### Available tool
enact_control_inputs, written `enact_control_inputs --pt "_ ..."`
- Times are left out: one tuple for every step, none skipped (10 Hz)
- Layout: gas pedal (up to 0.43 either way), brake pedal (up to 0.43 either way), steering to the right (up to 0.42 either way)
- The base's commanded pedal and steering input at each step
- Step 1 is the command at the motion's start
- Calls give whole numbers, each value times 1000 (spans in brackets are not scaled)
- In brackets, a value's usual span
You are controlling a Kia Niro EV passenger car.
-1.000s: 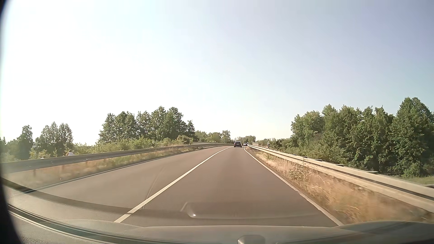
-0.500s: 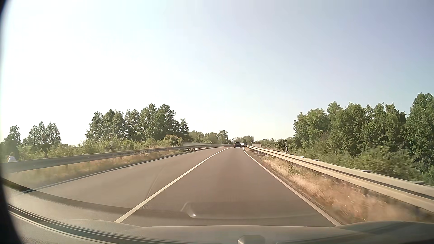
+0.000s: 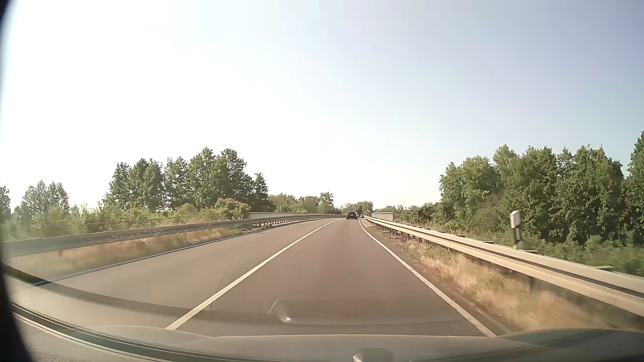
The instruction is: Follow the waypoints while adhering to traffic rules and regulations
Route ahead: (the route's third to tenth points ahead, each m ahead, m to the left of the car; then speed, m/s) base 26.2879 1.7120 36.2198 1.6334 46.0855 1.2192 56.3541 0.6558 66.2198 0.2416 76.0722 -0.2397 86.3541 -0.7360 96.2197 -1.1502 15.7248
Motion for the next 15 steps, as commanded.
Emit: enact_control_inputs --pt "197 18 6" --pt "197 18 4" --pt "197 18 3" --pt "197 18 2" --pt "197 18 2" --pt "177 18 2" --pt "150 18 2" --pt "138 18 2" --pt "118 18 2" --pt "110 18 2" --pt "110 12 2" --pt "110 18 2" --pt "110 18 2" --pt "110 18 2" --pt "110 18 3"
